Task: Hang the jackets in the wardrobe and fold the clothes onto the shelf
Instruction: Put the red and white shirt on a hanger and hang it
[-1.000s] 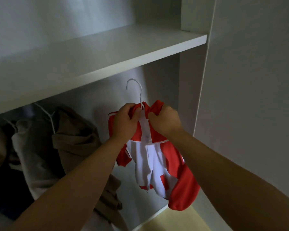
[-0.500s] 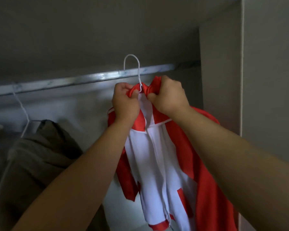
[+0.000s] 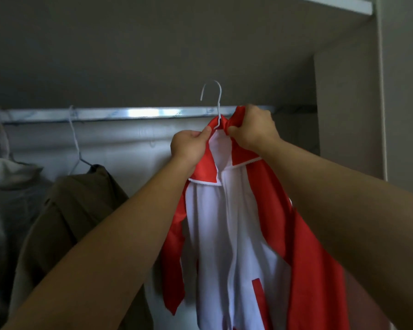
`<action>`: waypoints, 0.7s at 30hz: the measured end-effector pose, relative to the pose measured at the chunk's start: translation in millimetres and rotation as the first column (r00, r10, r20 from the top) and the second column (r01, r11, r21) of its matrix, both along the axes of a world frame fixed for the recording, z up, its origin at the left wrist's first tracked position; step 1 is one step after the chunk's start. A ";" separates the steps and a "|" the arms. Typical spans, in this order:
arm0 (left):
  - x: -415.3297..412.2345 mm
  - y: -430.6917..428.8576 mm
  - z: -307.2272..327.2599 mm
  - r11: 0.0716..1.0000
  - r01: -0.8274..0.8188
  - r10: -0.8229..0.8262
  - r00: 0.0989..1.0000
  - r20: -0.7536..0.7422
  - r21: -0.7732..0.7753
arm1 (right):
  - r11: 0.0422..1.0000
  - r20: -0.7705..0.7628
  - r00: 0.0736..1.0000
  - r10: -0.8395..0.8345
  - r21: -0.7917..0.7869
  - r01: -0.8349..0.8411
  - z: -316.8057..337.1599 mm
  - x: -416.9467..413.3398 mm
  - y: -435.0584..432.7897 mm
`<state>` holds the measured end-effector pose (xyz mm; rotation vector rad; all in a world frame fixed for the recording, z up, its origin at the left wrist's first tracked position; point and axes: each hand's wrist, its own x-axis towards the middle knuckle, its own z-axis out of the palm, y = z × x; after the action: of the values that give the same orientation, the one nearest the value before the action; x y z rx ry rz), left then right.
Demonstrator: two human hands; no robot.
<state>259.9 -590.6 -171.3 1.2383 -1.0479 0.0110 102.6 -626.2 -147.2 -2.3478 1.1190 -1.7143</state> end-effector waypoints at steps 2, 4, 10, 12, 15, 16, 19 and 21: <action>2.0 -2.5 4.0 0.999 0.029 -0.029 1.000 0.005 -0.015 | 1.000 -0.001 1.000 -0.008 0.013 0.008 3.4 4.7 -2.6; 5.8 -6.1 5.1 0.999 0.037 -0.037 0.999 -0.003 -0.017 | 0.999 -0.037 0.999 0.003 0.052 -0.001 4.4 10.9 -6.4; 19.5 -10.4 -10.5 0.986 0.161 -0.143 0.955 -0.259 0.046 | 0.992 -0.148 0.988 0.039 0.122 -0.021 -13.3 27.2 -13.8; 25.3 -9.1 -14.8 0.978 0.197 -0.164 0.924 -0.346 0.063 | 0.994 -0.157 0.987 0.046 0.109 -0.029 -21.6 30.4 -14.4; 35.9 -9.7 -17.3 0.970 0.232 -0.188 0.901 -0.391 0.069 | 0.991 -0.117 0.991 0.062 0.123 -0.047 -28.4 30.4 -13.3; 39.4 -9.7 -17.9 0.970 0.233 -0.187 0.904 -0.385 0.075 | 0.988 -0.102 0.992 0.070 0.145 -0.055 -29.2 30.3 -12.3; 47.2 -9.3 -18.9 0.974 0.211 -0.176 0.933 -0.313 0.080 | 0.986 -0.108 0.993 -0.040 0.155 0.056 -27.6 32.6 -6.7; 49.0 -6.9 -17.1 0.971 0.230 -0.203 0.939 -0.276 0.067 | 0.983 -0.117 0.988 -0.097 0.147 0.114 -22.8 35.0 -3.5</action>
<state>308.9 -597.5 -188.4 1.1683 -0.9500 -0.3735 137.5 -629.7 -170.0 -2.3520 1.3634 -1.4841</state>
